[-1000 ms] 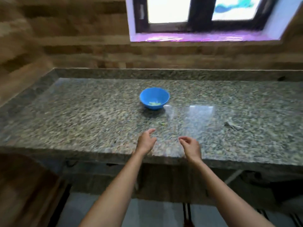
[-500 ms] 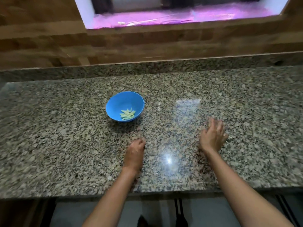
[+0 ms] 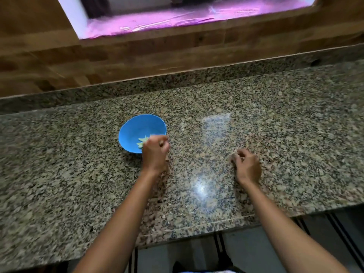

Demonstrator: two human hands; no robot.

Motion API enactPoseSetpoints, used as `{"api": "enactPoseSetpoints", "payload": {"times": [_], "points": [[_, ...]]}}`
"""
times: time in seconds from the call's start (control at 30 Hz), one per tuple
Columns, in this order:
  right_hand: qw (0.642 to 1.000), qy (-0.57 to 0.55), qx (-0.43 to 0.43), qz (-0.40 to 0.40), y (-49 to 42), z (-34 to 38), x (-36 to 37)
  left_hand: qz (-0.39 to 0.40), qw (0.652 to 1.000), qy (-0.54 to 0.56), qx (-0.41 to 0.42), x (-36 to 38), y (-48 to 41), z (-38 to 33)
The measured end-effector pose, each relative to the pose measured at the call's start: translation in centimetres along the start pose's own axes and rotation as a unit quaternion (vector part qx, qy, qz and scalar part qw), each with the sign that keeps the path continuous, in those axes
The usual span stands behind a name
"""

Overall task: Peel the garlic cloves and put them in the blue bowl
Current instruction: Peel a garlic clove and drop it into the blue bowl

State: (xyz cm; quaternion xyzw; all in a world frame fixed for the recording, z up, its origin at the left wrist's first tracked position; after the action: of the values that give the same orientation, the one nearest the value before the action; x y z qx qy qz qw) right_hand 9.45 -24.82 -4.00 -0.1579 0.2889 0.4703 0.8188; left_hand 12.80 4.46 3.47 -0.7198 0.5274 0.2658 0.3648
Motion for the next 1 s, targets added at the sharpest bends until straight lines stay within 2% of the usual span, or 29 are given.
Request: {"api": "enactPoseSetpoints", "payload": {"times": [0.07,0.1,0.2,0.27,0.37,0.4,0.43,0.5,0.57,0.67,0.8,0.9,1.0], "points": [[0.996,-0.082,-0.002,0.046,1.6,1.4,1.9,-0.044,0.996,0.028,-0.075,-1.3,-3.4,2.0],[0.991,-0.111,-0.001,0.074,2.4,2.1,2.7,-0.036,0.992,0.021,-0.115,-1.2,-4.5,3.7],[0.965,-0.208,0.037,0.158,4.2,3.9,4.8,0.064,0.980,-0.036,-0.183,0.6,-5.5,8.3],[0.932,-0.295,0.092,0.191,5.1,4.5,5.7,0.081,0.980,-0.053,-0.175,0.8,-5.4,8.7],[0.874,-0.406,0.157,0.218,6.1,4.6,6.5,-0.002,0.994,0.009,-0.112,-1.4,-4.2,5.2],[0.860,-0.427,0.171,0.219,6.3,4.7,6.7,-0.002,0.995,0.044,-0.089,-1.6,-3.1,3.8],[0.852,-0.441,0.182,0.216,6.6,4.7,6.7,0.035,0.992,0.095,-0.079,-0.8,-1.5,2.4],[0.846,-0.451,0.198,0.205,7.0,4.6,6.9,0.171,0.962,0.187,-0.100,2.3,2.4,0.4],[0.838,-0.460,0.214,0.203,7.6,4.7,7.3,0.240,0.935,0.223,-0.133,5.1,5.3,0.1],[0.831,-0.472,0.214,0.201,7.8,4.8,7.7,0.203,0.939,0.241,-0.135,6.2,6.7,0.4],[0.845,-0.457,0.194,0.198,7.8,5.1,7.4,0.134,0.981,0.127,-0.055,5.2,7.0,-0.6],[0.855,-0.451,0.184,0.179,8.0,4.7,7.2,0.113,0.990,0.075,-0.029,5.1,7.1,-1.2],[0.857,-0.449,0.191,0.166,8.1,4.2,7.4,0.103,0.992,0.070,-0.037,5.5,7.5,-1.6]]}}
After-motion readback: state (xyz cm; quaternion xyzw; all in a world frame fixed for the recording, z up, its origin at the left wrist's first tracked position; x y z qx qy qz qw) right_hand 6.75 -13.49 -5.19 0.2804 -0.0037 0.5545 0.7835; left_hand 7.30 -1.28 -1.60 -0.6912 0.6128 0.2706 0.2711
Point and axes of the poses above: each hand's wrist, its own y-axis away from the middle knuckle, its own x-axis out of the palm, z = x × y, the point moved 7 cm from there along -y, towards the middle knuckle, and after that the axes turned 8 degrees about -y, right-handed, at the moved point
